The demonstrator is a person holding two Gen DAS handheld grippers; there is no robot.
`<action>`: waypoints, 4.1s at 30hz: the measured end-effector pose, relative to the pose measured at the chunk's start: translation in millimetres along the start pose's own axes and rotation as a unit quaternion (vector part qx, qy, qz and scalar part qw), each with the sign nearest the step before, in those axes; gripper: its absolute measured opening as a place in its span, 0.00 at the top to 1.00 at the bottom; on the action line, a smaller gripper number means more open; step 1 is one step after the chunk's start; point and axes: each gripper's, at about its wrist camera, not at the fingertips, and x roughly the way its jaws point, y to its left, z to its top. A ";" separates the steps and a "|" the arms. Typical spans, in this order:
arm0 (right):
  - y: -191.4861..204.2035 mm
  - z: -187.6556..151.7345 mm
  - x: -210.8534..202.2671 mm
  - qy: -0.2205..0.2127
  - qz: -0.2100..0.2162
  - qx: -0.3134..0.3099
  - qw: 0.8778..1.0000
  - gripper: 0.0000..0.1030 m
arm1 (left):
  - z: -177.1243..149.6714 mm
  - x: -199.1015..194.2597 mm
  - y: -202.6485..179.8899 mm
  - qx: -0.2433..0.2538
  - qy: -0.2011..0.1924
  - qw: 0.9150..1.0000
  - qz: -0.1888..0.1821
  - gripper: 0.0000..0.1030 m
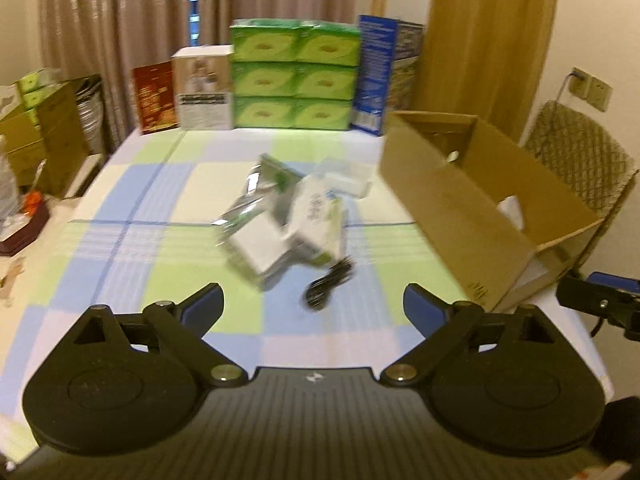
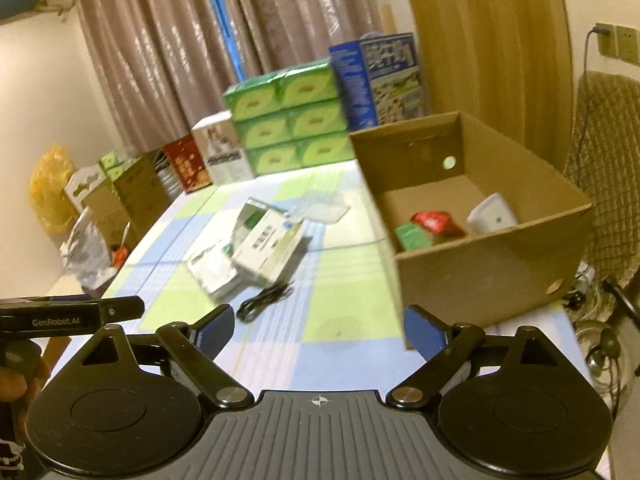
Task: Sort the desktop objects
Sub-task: 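Move both tools back over the table toward the remaining items, then grasp the clear plastic packet with the left tool while the right tool grasps the black cable, then lift the plastic packet with the left tool while the right tool carries the cable toward the cardboard box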
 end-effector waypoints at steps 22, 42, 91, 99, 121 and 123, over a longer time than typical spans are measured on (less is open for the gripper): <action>53.3 -15.5 82.6 0.061 0.018 -0.031 0.997 0.11 | -27.3 11.6 90.5 -0.036 0.018 0.998 0.043 0.05; 73.7 -16.0 218.0 0.108 -0.008 -0.009 0.994 0.48 | -11.9 104.8 115.2 0.067 0.028 0.997 0.005 0.06; 32.1 -38.1 173.1 0.101 -0.085 -0.063 0.989 0.81 | -13.9 183.7 38.8 0.334 -0.004 0.942 -0.024 0.37; 25.3 -58.3 149.0 0.110 -0.089 -0.079 0.987 0.81 | -37.6 137.7 42.5 0.144 0.067 0.983 -0.089 0.37; 24.6 -63.2 152.9 0.084 -0.103 -0.089 0.987 0.80 | -72.8 122.1 32.0 0.089 0.061 0.991 -0.078 0.30; 24.5 -63.4 152.8 0.083 -0.103 -0.089 0.987 0.80 | -73.7 122.1 31.5 0.094 0.059 0.991 -0.077 0.30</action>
